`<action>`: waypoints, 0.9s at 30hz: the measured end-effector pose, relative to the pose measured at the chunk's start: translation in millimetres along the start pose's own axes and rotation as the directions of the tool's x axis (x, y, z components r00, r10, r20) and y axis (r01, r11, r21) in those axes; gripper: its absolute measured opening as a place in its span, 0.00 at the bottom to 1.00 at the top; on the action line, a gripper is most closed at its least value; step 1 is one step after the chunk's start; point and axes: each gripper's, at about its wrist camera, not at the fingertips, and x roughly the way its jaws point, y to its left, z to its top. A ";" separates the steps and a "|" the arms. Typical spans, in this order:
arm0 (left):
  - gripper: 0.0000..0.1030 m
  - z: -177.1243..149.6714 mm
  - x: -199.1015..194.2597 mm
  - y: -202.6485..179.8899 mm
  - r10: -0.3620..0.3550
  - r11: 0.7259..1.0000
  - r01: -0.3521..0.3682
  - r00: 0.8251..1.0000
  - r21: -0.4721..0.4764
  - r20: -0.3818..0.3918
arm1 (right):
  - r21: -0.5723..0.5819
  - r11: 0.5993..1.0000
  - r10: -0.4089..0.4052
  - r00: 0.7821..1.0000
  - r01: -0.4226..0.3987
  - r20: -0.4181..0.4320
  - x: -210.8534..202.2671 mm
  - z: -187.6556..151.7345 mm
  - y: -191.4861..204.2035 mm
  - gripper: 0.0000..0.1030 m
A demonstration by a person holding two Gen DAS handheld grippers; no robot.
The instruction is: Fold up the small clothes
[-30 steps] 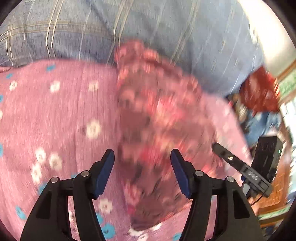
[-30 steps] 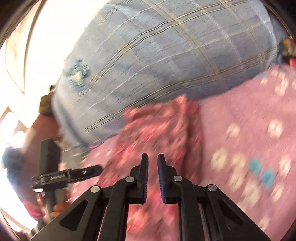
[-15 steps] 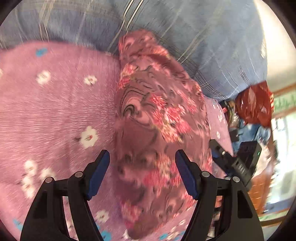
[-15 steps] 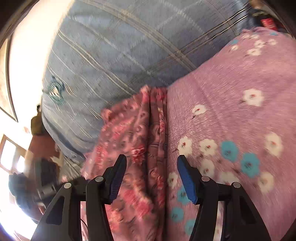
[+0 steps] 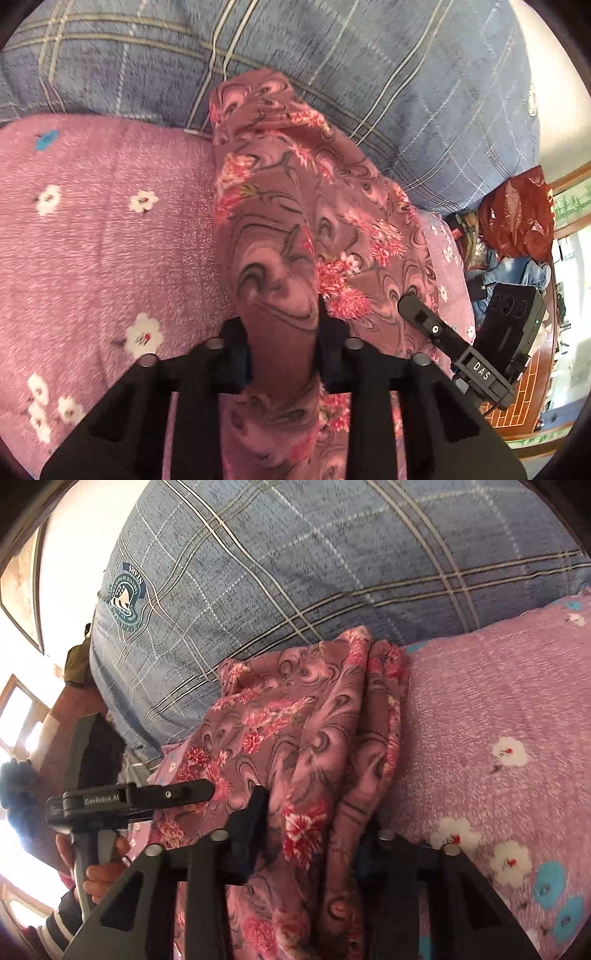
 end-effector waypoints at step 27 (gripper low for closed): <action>0.43 -190.0 -142.5 151.4 0.070 0.990 -0.062 0.996 -0.123 0.063 | -0.109 0.991 0.059 0.986 -0.076 -0.155 16.2 -177.2 155.9 0.42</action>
